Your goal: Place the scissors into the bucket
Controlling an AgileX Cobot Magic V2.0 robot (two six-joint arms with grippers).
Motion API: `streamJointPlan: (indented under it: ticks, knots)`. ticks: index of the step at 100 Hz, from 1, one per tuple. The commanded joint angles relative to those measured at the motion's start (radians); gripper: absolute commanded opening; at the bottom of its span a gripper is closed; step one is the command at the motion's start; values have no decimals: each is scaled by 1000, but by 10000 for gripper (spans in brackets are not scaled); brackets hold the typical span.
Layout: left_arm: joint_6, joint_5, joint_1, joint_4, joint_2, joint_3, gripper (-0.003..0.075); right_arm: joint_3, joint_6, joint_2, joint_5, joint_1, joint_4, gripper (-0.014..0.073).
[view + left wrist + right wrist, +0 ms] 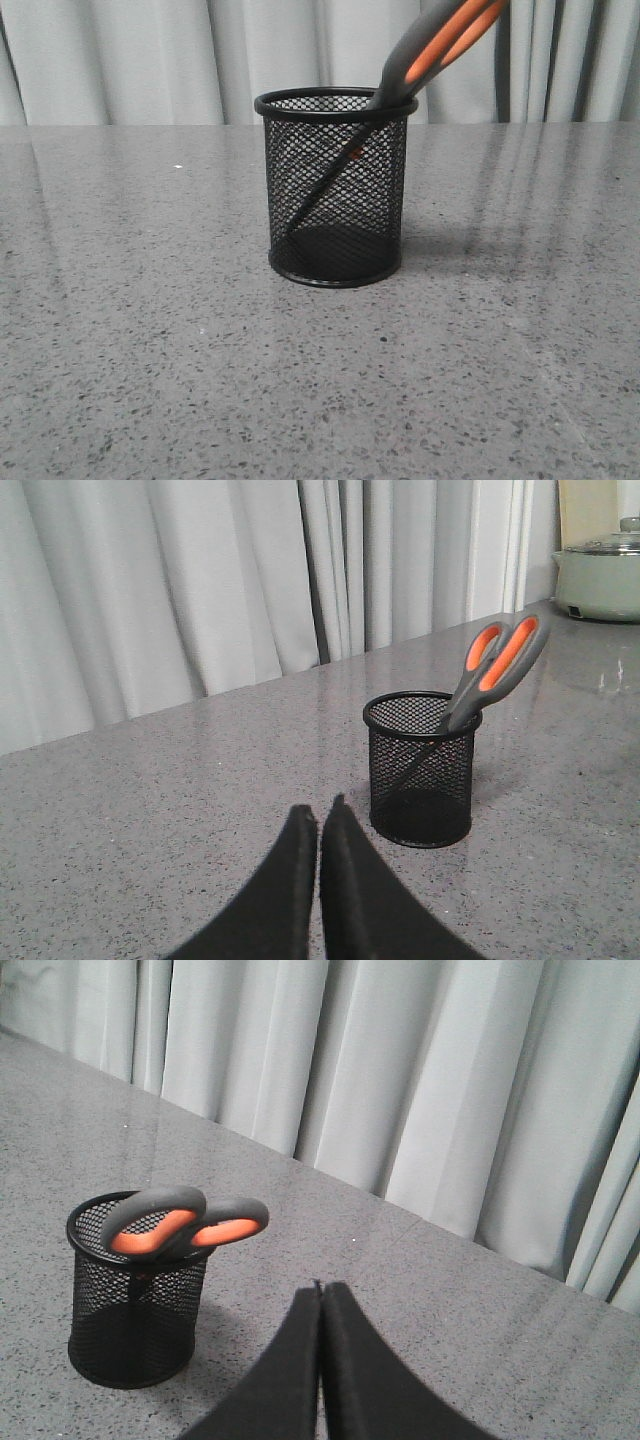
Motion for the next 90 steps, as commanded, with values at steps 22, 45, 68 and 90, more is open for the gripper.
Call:
streamJointPlan:
  ticks: [22,45,68,90]
  knots:
    - [3,-102,18,81,8,-24,-20,-25,-1,7,-87,-7,-16,-51]
    - [434,-181,266,-252,8,83,-20,-25,-1,7,-87,-7,-16,-51]
    - [440,-312,592,-416,6,260,-20,-25,-1,7,-87,-7,-16,-51]
    - [434,-125,698,-416,-7,325,-20,-25,-1,7,-87,-7,-16,-51]
